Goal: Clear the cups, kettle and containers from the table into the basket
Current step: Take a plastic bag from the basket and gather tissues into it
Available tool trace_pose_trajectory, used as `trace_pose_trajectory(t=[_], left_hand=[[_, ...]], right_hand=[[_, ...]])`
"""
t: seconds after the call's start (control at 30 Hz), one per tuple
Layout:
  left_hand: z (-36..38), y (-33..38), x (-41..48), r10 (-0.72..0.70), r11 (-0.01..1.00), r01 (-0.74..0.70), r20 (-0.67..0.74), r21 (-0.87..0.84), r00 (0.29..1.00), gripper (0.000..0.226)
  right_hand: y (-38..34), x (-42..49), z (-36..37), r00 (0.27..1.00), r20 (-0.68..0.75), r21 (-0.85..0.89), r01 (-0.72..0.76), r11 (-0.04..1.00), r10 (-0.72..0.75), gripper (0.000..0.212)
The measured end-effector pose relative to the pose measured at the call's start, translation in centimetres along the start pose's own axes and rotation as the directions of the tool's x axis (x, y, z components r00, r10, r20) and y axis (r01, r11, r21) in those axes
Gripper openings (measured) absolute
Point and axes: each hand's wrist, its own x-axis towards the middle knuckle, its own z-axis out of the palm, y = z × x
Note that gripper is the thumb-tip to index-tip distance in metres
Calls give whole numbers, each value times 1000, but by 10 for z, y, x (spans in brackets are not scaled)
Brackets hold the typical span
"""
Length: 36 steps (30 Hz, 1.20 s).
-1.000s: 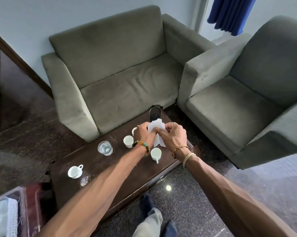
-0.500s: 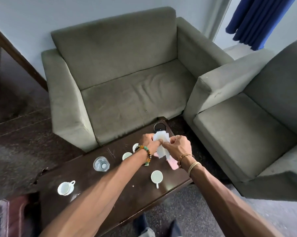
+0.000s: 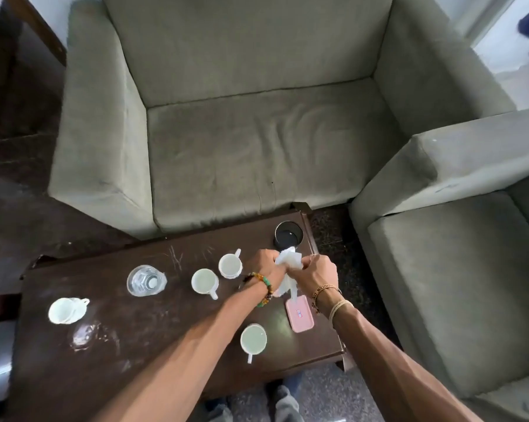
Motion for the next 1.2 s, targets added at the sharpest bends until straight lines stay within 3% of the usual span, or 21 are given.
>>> trace_pose_trajectory(t=[0.1, 0.23, 0.4, 0.7, 0.97, 1.2], left_hand=[[10, 2, 32, 47, 995, -41, -59, 93, 997, 22], [14, 11, 74, 170, 975, -153, -98, 161, 981, 13], [18, 16, 119, 187, 968, -150, -175, 203, 967, 9], [48, -11, 160, 162, 968, -129, -145, 216, 976, 9], [67, -34, 178, 196, 930, -120, -192, 348, 962, 14], [67, -39, 179, 228, 919, -144, -197, 367, 954, 15]], right_hand=[[2, 40, 2, 997, -28, -74, 63, 995, -65, 51], [-2, 87, 5, 987, -94, -59, 124, 990, -130, 25], [-8, 133, 18, 981, -135, -30, 138, 990, -140, 5], [20, 171, 55, 988, -137, 10, 66, 998, -64, 16], [36, 187, 74, 986, -162, -110, 14, 994, -32, 23], [38, 185, 72, 983, -181, -64, 25, 998, -36, 27]])
